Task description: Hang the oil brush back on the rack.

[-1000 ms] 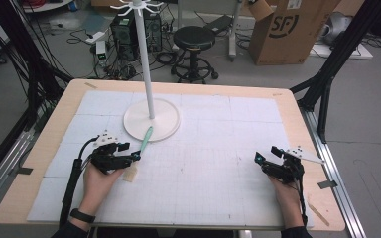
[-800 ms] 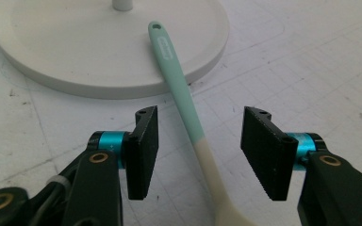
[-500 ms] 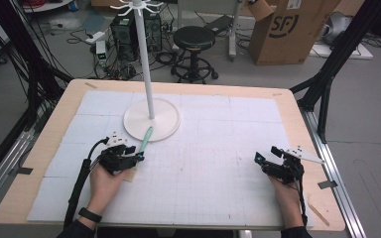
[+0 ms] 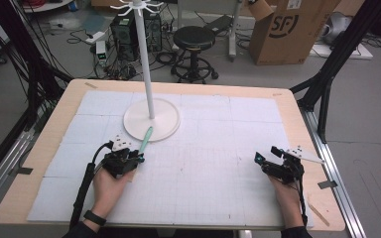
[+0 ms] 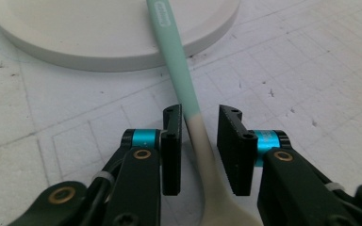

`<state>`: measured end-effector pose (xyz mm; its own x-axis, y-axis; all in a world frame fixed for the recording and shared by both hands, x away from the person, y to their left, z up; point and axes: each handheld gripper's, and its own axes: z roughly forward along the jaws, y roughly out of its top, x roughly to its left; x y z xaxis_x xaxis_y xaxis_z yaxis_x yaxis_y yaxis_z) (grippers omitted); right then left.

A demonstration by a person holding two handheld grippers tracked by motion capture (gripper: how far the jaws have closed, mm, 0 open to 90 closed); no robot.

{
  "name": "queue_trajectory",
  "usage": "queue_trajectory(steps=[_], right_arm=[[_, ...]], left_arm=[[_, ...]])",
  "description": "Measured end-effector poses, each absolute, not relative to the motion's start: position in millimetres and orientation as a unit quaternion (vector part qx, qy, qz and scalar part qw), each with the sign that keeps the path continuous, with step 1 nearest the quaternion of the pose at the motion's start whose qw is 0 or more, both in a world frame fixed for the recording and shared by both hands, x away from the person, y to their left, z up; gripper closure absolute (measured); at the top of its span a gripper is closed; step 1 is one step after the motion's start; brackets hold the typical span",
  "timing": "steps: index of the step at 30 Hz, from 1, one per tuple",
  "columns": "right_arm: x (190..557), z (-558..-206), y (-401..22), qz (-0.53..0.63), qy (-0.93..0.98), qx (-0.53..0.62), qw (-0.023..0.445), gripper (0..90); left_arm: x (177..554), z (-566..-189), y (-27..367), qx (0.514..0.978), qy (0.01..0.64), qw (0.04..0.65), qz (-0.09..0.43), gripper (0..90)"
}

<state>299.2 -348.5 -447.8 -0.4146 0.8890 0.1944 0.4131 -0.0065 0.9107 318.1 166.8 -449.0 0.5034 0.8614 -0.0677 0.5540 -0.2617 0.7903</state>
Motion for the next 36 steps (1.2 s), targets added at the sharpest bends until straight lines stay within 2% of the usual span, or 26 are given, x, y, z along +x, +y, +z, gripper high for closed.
queue_trajectory(steps=[9,17,24,27,36], right_arm=[[299.2,-447.8,-348.7,0.514,0.665,0.489,0.231,21.0],[299.3,-447.7,-348.9,0.515,0.665,0.489,0.231,21.0],[299.3,-447.8,-349.1,0.515,0.665,0.489,0.231,21.0],[299.3,-447.7,-348.9,0.515,0.665,0.489,0.231,21.0],[299.4,-447.8,-349.1,0.515,0.665,0.489,0.23,21.0]], left_arm=[[317.0,-448.5,167.2,0.766,0.469,0.395,0.194,77.1],[313.0,-447.7,166.5,0.767,0.47,0.389,0.197,74.9],[313.0,-448.1,167.5,0.764,0.473,0.39,0.2,79.1],[312.6,-448.1,168.6,0.763,0.471,0.395,0.201,81.7],[311.9,-442.7,174.2,0.754,0.465,0.419,0.198,81.9]])
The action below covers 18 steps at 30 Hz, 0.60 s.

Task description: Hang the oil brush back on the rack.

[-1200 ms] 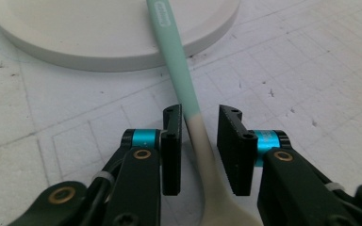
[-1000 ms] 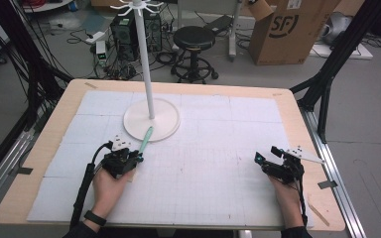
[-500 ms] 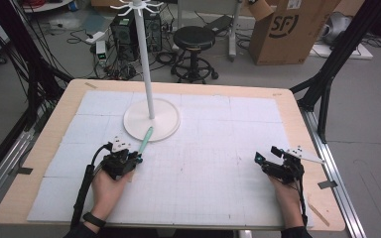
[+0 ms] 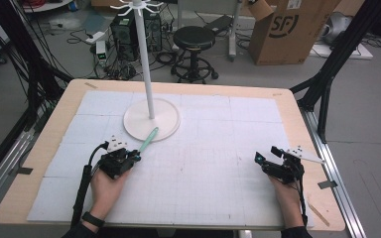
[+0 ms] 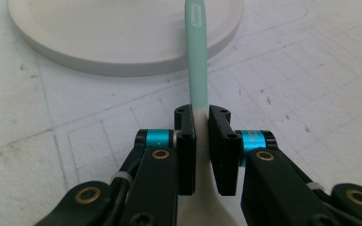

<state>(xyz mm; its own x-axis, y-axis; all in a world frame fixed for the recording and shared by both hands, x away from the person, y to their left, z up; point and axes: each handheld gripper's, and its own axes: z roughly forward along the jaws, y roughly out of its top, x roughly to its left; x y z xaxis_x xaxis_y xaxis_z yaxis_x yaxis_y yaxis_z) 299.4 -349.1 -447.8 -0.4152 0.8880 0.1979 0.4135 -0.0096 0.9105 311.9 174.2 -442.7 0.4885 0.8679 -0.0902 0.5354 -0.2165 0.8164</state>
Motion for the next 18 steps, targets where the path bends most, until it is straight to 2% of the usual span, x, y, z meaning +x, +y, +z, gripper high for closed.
queue_trajectory(steps=[18], right_arm=[[299,-448,-349,0.516,0.663,0.491,0.229,21.0]], left_arm=[[308,-391,215,0.714,0.452,0.497,0.199,82.0]])
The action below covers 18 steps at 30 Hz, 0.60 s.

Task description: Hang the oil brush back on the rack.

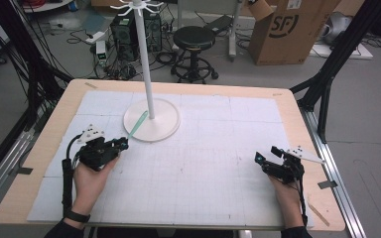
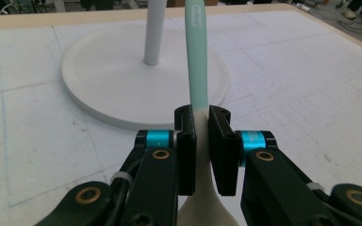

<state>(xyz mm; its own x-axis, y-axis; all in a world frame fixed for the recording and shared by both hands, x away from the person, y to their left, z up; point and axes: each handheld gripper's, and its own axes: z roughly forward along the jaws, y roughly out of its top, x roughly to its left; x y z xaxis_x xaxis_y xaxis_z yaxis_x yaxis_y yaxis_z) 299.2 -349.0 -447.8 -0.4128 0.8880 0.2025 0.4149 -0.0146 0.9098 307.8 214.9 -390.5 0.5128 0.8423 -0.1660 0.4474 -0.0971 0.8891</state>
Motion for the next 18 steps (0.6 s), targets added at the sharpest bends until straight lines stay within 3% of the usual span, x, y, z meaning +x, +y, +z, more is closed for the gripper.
queue_trajectory(steps=[18], right_arm=[[300,-448,-350,0.517,0.663,0.491,0.228,21.0]], left_arm=[[305,-294,253,0.703,0.425,0.529,0.215,82.0]])
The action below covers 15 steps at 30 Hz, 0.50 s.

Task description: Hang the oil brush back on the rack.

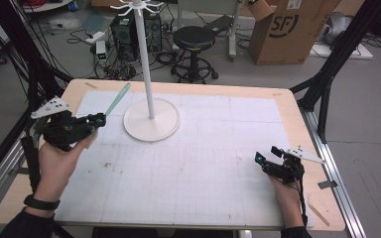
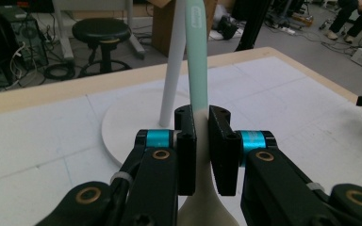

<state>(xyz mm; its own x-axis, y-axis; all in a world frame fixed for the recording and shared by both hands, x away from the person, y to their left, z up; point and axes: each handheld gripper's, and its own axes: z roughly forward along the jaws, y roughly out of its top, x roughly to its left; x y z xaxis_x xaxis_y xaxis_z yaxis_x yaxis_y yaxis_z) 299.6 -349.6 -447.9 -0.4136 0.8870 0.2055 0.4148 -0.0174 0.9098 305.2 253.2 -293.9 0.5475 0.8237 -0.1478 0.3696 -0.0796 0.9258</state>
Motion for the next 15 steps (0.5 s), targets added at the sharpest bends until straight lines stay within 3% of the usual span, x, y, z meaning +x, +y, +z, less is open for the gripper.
queue_trajectory(steps=[15], right_arm=[[300,-448,-349,0.516,0.663,0.492,0.228,21.1]], left_arm=[[311,-214,264,0.708,0.386,0.546,0.227,82.0]])
